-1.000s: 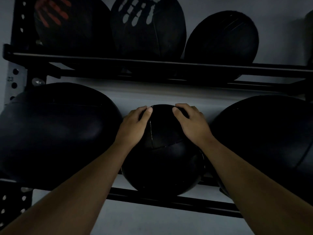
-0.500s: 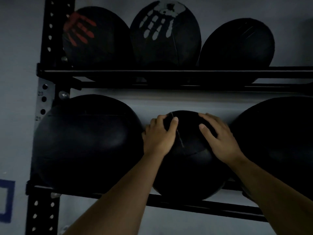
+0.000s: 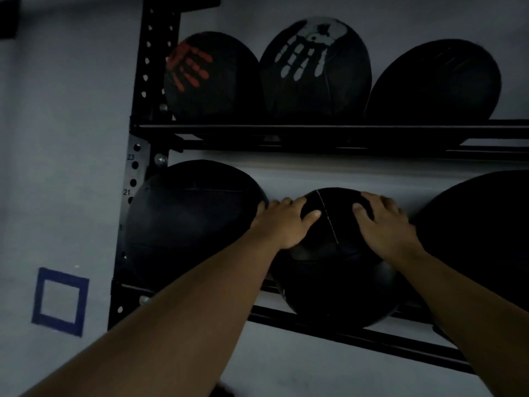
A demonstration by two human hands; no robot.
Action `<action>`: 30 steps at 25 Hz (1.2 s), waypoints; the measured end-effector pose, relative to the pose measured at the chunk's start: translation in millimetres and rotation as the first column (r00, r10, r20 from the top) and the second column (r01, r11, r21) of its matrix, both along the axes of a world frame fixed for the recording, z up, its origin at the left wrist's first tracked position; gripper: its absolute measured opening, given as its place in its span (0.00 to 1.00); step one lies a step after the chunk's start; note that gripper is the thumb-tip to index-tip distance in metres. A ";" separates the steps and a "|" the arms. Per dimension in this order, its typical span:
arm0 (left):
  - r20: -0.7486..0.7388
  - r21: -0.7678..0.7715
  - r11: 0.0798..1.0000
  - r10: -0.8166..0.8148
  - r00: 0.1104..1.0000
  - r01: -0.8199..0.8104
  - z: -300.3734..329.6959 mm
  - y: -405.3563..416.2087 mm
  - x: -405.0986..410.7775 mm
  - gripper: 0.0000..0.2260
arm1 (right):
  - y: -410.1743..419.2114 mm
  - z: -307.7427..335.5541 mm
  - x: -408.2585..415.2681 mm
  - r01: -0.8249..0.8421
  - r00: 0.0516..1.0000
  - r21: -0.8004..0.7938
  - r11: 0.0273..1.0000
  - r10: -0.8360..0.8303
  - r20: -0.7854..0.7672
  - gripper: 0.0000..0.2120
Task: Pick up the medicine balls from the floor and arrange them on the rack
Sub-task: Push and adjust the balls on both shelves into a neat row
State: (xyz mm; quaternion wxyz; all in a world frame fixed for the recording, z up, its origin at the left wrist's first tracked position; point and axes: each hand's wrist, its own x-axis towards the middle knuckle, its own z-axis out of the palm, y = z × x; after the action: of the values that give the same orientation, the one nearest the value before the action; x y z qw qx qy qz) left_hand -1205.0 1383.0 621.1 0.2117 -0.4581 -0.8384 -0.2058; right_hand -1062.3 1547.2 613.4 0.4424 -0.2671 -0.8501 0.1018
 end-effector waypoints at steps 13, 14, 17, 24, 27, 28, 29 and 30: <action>0.017 0.279 0.914 0.301 0.954 -0.293 26.8 -204.8 -175.9 0.32 | -208.5 30.4 -186.7 -0.195 0.981 -0.012 0.981 0.195 -0.002 0.33; 0.059 0.280 0.929 0.234 0.970 -0.241 22.9 -207.0 -185.4 0.33 | -217.1 23.6 -200.6 -0.163 0.986 -0.042 0.986 0.162 -0.024 0.34; 0.167 0.364 0.928 0.017 0.986 -0.078 8.1 -189.0 -187.7 0.39 | -219.3 4.2 -219.8 -0.078 0.988 -0.040 0.996 0.072 -0.135 0.35; 0.080 0.492 0.869 0.022 0.997 -0.058 0.5 -172.1 -183.7 0.39 | -210.8 5.3 -213.7 -0.071 0.992 -0.067 0.995 0.064 -0.106 0.34; 0.098 0.461 0.885 0.013 0.995 -0.057 2.7 -176.2 -180.4 0.38 | -212.6 9.8 -205.1 -0.078 0.997 -0.070 0.994 0.078 -0.003 0.35; 0.079 0.442 0.896 0.020 0.997 -0.053 4.0 -177.7 -179.1 0.36 | -213.0 13.5 -201.3 -0.085 0.995 -0.072 0.994 0.088 0.042 0.35; 0.049 0.424 0.905 0.016 0.999 -0.036 5.7 -178.0 -176.7 0.34 | -212.3 18.2 -195.2 -0.088 0.993 -0.073 0.993 0.094 0.077 0.36; 0.025 0.420 0.908 -0.005 1.000 -0.006 8.8 -178.1 -173.0 0.31 | -210.6 24.6 -187.7 -0.093 0.991 -0.077 0.993 0.100 0.091 0.36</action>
State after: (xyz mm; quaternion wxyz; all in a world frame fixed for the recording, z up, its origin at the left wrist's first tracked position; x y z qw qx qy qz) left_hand -1377.9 1204.9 629.9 0.2946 -0.3989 -0.7774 -0.3868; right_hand -1249.9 1336.7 637.9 0.3861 -0.2459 -0.8779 0.1409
